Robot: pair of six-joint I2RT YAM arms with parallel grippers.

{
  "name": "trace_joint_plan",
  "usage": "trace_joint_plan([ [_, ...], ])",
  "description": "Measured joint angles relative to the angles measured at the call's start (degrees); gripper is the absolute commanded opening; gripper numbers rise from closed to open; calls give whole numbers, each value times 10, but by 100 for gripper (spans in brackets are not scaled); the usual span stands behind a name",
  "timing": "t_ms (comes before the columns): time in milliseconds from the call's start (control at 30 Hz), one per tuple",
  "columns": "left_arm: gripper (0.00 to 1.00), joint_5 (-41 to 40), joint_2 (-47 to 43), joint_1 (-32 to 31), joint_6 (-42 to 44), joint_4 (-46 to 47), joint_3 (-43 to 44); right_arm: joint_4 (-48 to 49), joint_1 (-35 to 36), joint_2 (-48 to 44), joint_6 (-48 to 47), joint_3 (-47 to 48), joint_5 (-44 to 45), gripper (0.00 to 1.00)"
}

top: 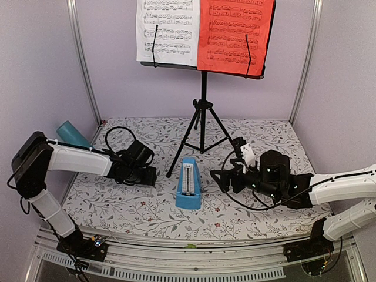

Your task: Set up the instrument practice props

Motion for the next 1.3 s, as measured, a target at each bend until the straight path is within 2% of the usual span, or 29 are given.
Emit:
trace_joint_plan([
  [133,20,4,41,7,12,2,9,-3,-2,-16,0,-6,-3,99],
  [300,36,6,70,11,21,5,19,-8,-2,-30,0,-6,-11,99],
  [867,86,12,71,13,27,35,17,-33,-2,-37,3,-7,-16,99],
  [1067,92,15,66,14,29,42,9,-39,-2,-36,9,-5,-19,99],
  [1300,89,13,2,15,33,35,6,-46,-2,-31,17,5,-24,99],
])
